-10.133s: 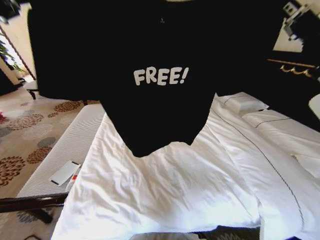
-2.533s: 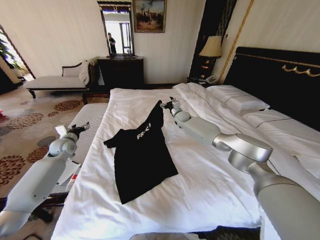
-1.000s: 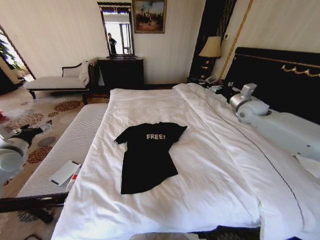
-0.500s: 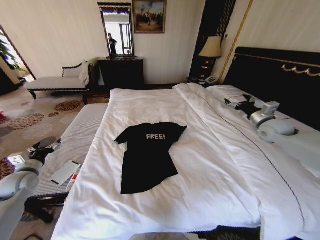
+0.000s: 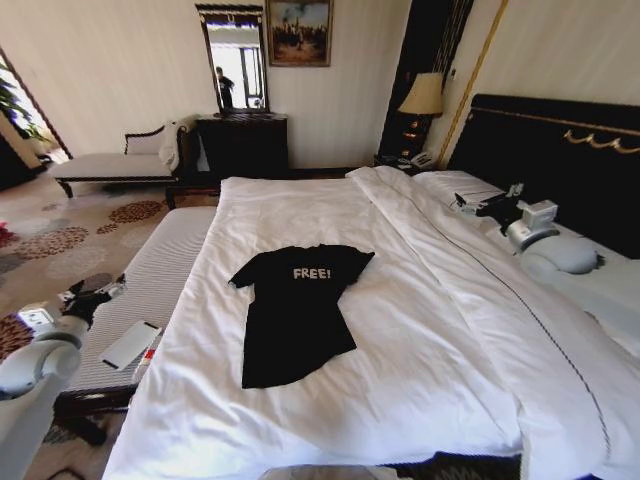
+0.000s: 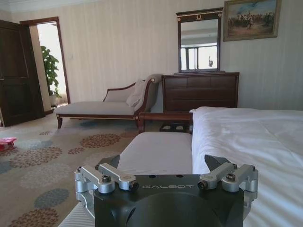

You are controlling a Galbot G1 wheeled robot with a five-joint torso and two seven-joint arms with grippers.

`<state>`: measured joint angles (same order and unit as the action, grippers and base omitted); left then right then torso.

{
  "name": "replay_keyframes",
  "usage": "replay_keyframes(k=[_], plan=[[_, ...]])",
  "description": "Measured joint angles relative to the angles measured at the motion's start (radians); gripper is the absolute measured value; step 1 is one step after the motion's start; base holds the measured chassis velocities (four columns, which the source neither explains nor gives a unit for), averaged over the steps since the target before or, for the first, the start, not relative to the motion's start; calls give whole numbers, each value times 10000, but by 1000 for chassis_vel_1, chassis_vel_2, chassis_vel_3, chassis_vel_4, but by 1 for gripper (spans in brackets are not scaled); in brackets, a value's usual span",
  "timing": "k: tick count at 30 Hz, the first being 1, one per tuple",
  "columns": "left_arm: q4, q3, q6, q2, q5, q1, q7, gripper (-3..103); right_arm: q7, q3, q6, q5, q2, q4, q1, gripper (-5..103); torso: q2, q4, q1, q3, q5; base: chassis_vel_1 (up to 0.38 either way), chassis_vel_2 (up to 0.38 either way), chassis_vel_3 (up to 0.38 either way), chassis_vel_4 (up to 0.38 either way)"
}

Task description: Fold the clothes on the bed.

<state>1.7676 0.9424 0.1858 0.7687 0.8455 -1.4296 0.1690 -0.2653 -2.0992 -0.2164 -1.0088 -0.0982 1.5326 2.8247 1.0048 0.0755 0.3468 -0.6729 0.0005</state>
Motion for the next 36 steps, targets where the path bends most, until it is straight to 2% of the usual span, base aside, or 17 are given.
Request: replay_keyframes(k=[4,12,15,19,22,23,25,26,29,30,31,34,36], plan=[[183,-137,38,187,-100,-67,10,100,186,105,-116,-86,683,-118,-399,100,1,2,-2,1,-4,0,0,0,0],[496,-293,168,181,-227,-39,94,100,136,125,1,-190,1450,314,-1070,100,0,-6,0,0,-4,0,0,0,0],[590,-360,231,-5,-210,86,141,100,-152,378,492,-306,2371,1528,-1767,100,1,-2,-1,1,-3,0,0,0,0],[571,-450,242,-46,-178,237,150,100,-227,416,683,-370,2849,2078,-2267,100,1,2,-2,2,-6,0,0,0,0],[488,-639,250,-32,-174,484,167,100,-503,368,1094,-336,3682,2899,-3192,100,1,-6,-2,1,-5,0,0,0,0],[488,-639,250,-32,-174,484,167,100,-503,368,1094,-336,3682,2899,-3192,100,1,-6,-2,1,-5,0,0,0,0],[467,-795,252,43,-184,697,168,100,-656,331,1240,-193,4428,3494,-3856,100,1,-6,0,0,-9,0,0,0,0],[467,-795,252,43,-184,697,168,100,-656,331,1240,-193,4428,3494,-3856,100,1,-6,0,0,-9,0,0,0,0],[450,-987,257,199,-193,966,169,100,-912,439,1264,10,5654,4254,-4856,100,1,6,-2,1,-8,0,0,0,0],[439,-1044,258,234,-217,1014,169,100,-968,506,1256,126,5994,4385,-5126,100,1,3,-3,1,-6,0,0,0,0],[439,-1044,258,234,-217,1014,169,100,-968,506,1256,126,5994,4385,-5126,100,1,3,-3,1,-6,0,0,0,0],[421,-1179,289,275,-275,1126,218,100,-1115,916,1080,644,7024,4604,-6178,100,1,-3,-3,2,-10,0,0,0,0],[431,-1184,309,271,-271,1135,243,100,-1126,1022,1043,744,7192,4606,-6365,100,1,-3,-2,1,-7,0,0,0,0]])
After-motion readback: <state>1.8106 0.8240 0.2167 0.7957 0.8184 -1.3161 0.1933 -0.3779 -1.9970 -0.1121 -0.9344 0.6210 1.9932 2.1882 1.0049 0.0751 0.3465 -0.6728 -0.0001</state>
